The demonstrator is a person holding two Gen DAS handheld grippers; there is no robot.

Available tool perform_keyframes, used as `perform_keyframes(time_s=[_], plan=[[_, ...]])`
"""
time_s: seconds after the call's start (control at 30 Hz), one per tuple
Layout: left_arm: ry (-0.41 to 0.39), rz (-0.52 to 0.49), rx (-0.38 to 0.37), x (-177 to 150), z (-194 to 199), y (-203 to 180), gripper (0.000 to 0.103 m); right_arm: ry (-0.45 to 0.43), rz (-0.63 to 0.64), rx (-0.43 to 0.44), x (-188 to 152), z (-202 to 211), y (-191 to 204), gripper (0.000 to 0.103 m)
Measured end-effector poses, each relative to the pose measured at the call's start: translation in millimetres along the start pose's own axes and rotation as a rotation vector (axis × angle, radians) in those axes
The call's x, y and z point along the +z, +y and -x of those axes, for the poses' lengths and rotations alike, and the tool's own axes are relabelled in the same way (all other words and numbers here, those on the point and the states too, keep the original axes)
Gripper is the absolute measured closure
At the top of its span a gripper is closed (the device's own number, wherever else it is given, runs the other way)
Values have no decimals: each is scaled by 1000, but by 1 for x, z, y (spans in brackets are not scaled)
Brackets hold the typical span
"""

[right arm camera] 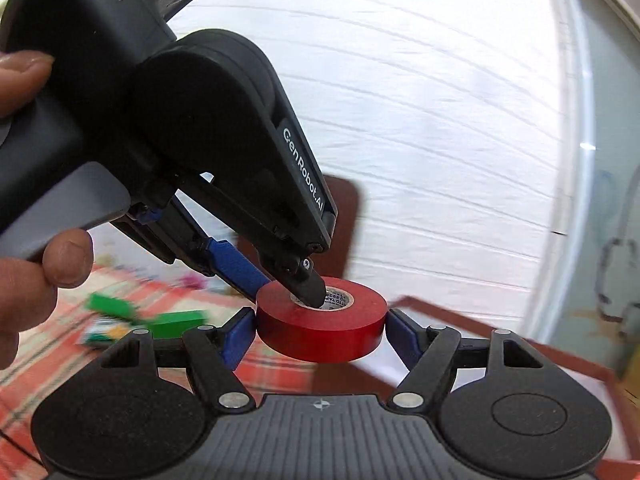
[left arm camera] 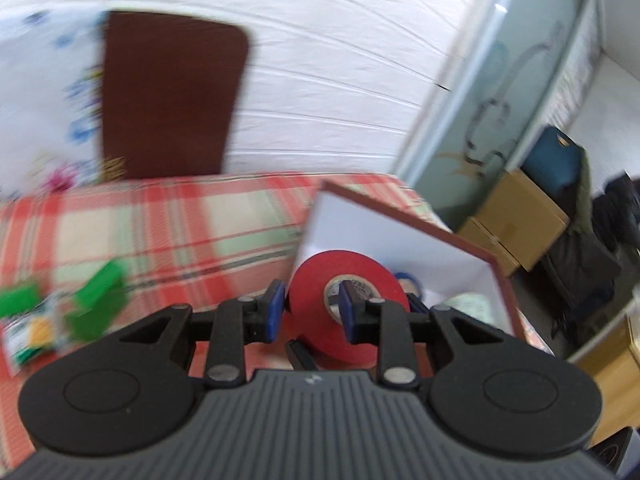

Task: Organize objects
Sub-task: 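Place the red tape roll into the brown box and release, then reach the left gripper to the green snack packet and grasp it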

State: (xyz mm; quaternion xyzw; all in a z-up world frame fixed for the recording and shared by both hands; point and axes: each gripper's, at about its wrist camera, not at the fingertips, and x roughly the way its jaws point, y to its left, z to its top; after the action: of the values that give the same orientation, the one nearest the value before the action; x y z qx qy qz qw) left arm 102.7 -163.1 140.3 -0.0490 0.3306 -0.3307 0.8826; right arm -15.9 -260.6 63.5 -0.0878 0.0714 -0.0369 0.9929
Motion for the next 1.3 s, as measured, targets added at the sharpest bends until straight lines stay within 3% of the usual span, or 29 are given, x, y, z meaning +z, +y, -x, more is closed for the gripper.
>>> perform_keyframes(time_s=[0.3,0.47,0.53,0.93,1.3], plan=[[66,-104,-72,3,-64,-71,72,52,-87,-147,-19,-5,-80,33],[88,-136,-42,-2,-80,-83,69,125,-76,-182,-30,-26,-99,33],[86,-150,-25,-5,-77,-83,68,116,-98,-191,-31,-28,-101,32],[-11,-214,154,-25,-16,-53,63,54,-128,-118,-24,1,-65,33],[-7,-74,303,-52,30,34,59,64,-45,34,-8,-6,14,33]])
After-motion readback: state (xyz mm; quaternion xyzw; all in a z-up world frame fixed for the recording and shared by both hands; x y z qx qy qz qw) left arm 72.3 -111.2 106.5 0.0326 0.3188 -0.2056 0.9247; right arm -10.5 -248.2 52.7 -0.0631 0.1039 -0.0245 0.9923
